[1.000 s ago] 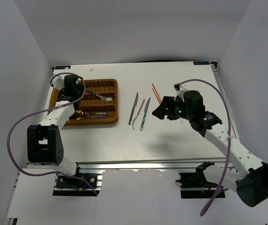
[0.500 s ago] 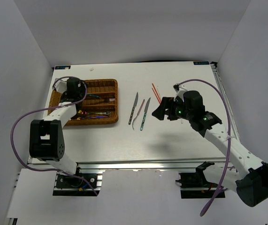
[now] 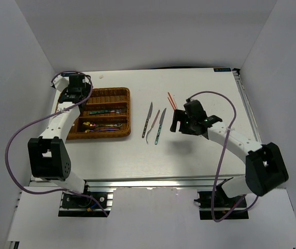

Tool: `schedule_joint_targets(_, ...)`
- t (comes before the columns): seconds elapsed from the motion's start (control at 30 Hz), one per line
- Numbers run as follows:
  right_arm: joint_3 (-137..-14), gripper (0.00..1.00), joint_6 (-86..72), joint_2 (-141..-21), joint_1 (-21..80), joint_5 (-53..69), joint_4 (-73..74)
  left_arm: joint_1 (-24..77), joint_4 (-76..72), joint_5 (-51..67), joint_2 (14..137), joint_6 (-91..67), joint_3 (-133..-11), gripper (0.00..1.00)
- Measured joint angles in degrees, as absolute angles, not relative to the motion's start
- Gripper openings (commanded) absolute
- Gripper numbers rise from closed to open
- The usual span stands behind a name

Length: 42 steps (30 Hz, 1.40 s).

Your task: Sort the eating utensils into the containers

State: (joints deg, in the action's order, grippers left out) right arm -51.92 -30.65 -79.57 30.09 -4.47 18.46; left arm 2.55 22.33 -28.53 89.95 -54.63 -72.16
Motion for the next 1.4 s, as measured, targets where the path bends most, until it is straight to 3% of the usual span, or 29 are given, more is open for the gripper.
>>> schedule_joint_targets(0.23, -62.7, 0.89, -37.4, -92.2, 37.2, -16.1, 21.2, 2.1, 30.1, -29.6, 83.3, -45.9, -73.2, 0.98)
schedule_joint_targets(0.43, -68.2, 0.85, -43.9, -100.0, 42.5, -24.3, 23.2, 2.1, 30.7, -23.9, 70.2, -37.3, -65.2, 0.98)
schedule_joint_targets(0.77, -76.6, 0.68, -48.1, -108.6, 45.9, -28.0, 25.0, 2.1, 30.9, -17.9, 55.2, -27.8, -46.8, 0.98)
schedule_joint_targets(0.9, -83.4, 0.55, -48.8, -114.0, 45.9, -29.3, 25.8, 2.2, 30.2, -15.7, 53.8, -26.7, -45.5, 0.98)
schedule_joint_targets(1.1, -93.3, 0.5, -49.5, -121.7, 45.8, -31.0, 28.4, 2.5, 29.1, -13.7, 54.2, -25.8, -45.5, 0.98)
schedule_joint_targets(1.4, -93.9, 0.38, -50.5, -123.6, 44.8, -30.0, 28.9, 2.8, 28.2, -11.1, 55.0, -25.3, -45.5, 0.98)
